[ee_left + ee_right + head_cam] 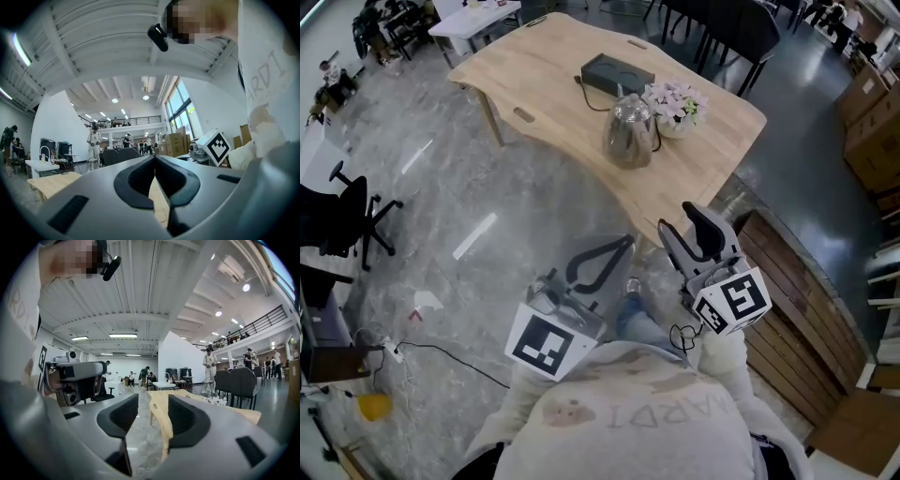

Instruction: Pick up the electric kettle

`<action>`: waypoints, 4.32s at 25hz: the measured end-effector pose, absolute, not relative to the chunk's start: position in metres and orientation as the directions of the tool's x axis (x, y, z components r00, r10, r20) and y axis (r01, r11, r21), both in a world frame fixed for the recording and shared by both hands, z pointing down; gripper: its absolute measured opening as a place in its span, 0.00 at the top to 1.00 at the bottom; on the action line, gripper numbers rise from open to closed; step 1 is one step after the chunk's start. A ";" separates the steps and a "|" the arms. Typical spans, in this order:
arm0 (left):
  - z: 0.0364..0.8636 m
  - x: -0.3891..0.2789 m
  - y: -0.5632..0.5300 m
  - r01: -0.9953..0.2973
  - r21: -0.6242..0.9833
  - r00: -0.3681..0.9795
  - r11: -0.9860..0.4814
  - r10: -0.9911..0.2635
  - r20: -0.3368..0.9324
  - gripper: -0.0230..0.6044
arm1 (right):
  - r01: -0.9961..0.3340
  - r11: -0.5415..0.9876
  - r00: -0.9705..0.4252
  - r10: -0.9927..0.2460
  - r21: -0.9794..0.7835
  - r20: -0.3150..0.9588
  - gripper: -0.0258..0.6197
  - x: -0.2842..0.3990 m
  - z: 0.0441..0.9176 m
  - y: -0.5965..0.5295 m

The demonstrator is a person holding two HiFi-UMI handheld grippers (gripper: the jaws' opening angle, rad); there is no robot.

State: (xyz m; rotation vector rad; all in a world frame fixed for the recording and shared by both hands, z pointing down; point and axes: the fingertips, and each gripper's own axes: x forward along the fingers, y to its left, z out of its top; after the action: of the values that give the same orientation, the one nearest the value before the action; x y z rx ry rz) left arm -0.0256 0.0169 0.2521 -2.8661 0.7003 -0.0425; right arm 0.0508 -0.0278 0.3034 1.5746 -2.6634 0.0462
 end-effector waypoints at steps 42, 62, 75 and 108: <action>0.280 0.036 -0.127 -0.501 -0.121 0.854 -0.857 -0.512 0.091 0.94 | -0.756 0.639 -0.643 -0.683 -0.142 0.347 0.63 0.108 0.437 -0.237; 0.298 0.041 -0.161 -0.536 -0.098 0.826 -0.838 -0.545 0.145 0.94 | -0.598 0.771 -0.771 -0.480 -0.219 0.418 0.63 0.088 0.477 -0.265; 0.307 0.041 -0.182 -0.564 -0.081 0.806 -0.822 -0.569 0.164 0.94 | -0.501 0.828 -0.825 -0.368 -0.253 0.429 0.63 0.078 0.487 -0.277; 0.329 0.034 -0.215 -0.588 -0.053 0.787 -0.807 -0.586 0.193 0.94 | -0.302 0.884 -0.907 -0.151 -0.356 0.392 0.63 0.042 0.504 -0.269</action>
State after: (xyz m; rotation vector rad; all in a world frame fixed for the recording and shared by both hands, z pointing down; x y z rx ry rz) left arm 0.0337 -0.2151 0.3288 -2.9785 0.9783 -0.3163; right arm 0.0422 -0.2694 0.5044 0.3355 -2.6960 0.5912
